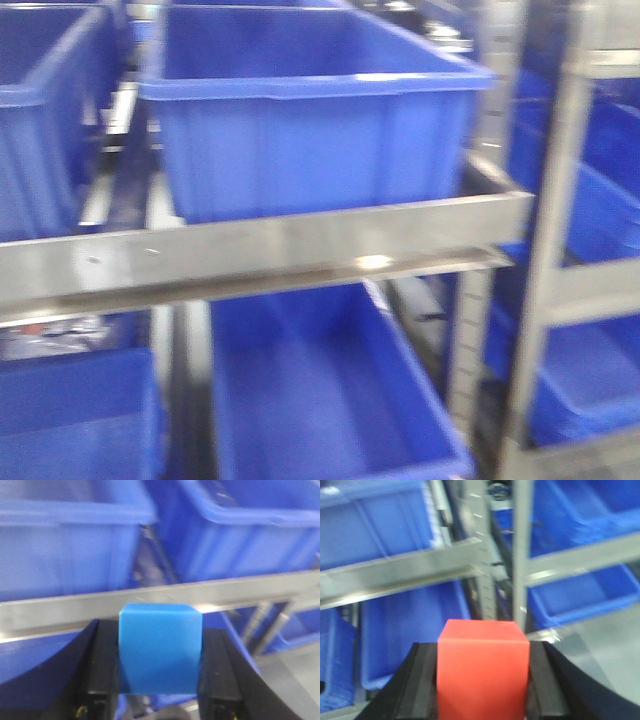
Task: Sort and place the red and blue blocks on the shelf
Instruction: 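Turn the base toward the shelf of blue bins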
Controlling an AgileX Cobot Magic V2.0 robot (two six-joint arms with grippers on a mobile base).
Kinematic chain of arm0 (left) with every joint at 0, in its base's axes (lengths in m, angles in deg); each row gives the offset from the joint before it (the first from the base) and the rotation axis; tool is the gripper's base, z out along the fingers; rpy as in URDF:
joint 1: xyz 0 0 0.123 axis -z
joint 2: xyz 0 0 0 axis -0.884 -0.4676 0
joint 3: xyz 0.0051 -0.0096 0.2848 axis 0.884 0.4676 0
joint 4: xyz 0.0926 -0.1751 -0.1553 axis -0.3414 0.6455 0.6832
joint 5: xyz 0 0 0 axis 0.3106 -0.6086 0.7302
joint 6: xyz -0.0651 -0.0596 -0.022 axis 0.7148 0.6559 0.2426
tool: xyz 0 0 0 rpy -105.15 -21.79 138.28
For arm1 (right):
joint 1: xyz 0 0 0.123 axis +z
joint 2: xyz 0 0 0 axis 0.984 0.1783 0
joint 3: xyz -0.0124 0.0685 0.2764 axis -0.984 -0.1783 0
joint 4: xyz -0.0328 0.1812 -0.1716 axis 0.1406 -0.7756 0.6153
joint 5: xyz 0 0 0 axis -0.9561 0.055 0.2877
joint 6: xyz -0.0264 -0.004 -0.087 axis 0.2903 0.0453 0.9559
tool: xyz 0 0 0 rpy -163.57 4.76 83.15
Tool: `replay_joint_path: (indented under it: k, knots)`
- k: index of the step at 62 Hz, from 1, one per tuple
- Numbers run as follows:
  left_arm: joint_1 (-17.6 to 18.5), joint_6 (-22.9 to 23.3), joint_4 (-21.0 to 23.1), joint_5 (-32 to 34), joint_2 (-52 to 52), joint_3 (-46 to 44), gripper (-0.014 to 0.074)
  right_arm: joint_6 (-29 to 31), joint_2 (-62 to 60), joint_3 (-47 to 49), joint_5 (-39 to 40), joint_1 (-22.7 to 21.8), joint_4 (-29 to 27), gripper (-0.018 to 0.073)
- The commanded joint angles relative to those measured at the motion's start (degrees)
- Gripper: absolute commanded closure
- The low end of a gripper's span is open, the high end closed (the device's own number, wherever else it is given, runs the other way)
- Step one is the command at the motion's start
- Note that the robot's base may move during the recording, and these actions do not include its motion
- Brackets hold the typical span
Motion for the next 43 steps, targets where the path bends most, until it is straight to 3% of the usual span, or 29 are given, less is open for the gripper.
replay_joint_path:
  k: [1, 43]
  knots:
    - [0.01, 0.12, -0.31, 5.08, -0.24, -1.75, 0.0472, 0.42, 0.01, 1.65, 5.11, -0.3, 0.87, 0.0493]
    - [-0.6, 0.12, -0.31, 5.08, -0.24, -1.75, 0.0472, 0.42, 0.01, 1.65, 5.11, -0.3, 0.87, 0.0493]
